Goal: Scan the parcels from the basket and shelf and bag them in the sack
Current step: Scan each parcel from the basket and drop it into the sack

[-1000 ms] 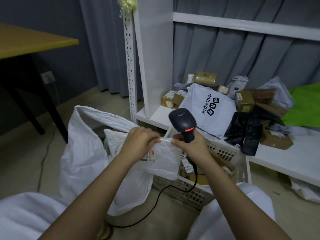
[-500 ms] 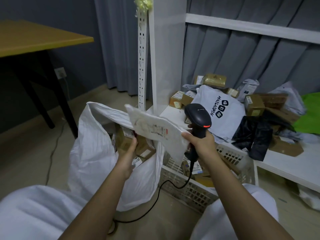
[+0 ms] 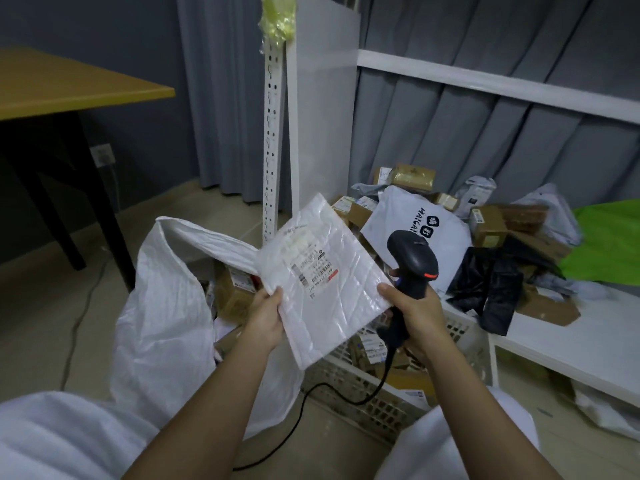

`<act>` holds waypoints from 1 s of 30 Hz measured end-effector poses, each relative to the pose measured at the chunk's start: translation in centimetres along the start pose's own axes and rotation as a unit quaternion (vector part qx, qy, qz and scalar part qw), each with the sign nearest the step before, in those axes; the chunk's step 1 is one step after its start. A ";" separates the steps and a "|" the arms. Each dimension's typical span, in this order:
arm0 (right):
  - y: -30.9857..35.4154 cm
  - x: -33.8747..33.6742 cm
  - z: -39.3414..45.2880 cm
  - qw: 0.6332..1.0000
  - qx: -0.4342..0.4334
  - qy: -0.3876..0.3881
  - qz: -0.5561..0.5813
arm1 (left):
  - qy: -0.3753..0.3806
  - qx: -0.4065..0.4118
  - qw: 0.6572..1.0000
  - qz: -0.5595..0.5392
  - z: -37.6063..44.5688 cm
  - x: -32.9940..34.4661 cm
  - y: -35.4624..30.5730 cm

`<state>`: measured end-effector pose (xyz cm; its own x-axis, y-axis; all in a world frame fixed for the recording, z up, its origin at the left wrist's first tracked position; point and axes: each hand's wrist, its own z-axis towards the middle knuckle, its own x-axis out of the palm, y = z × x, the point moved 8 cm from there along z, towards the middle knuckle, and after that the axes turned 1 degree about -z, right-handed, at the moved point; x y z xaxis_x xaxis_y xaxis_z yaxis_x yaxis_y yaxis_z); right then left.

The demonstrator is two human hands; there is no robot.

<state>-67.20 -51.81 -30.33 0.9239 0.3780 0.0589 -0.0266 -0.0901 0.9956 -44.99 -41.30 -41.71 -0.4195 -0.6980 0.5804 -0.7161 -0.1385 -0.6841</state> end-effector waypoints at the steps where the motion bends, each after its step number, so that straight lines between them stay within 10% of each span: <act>1: -0.2 -0.4 0.2 0.999 0.004 -0.023 -0.032 | -0.028 0.029 0.999 0.021 -0.1 -0.3 -1.1; 6: -1.8 -0.6 0.3 0.989 0.011 -0.050 -0.135 | -0.104 0.184 0.952 0.222 -1.2 -1.0 -7.5; 11: -2.8 3.4 -0.8 0.962 -0.044 0.113 -0.243 | -0.041 0.297 0.864 0.405 -2.5 1.4 -12.4; 21: -3.0 7.9 -3.0 0.856 -0.108 0.225 -0.453 | 0.005 0.254 0.805 0.537 -2.5 2.0 -15.0; 30: -2.5 7.9 -3.5 0.874 -0.094 0.205 -0.431 | 0.009 0.252 0.804 0.538 -2.8 1.6 -15.2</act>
<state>-61.20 -45.38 -32.12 0.4184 0.5313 -0.7366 0.5143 0.5299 0.6743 -36.36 -38.34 -29.11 -0.6565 -0.5939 -0.4651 0.3830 0.2686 -0.8838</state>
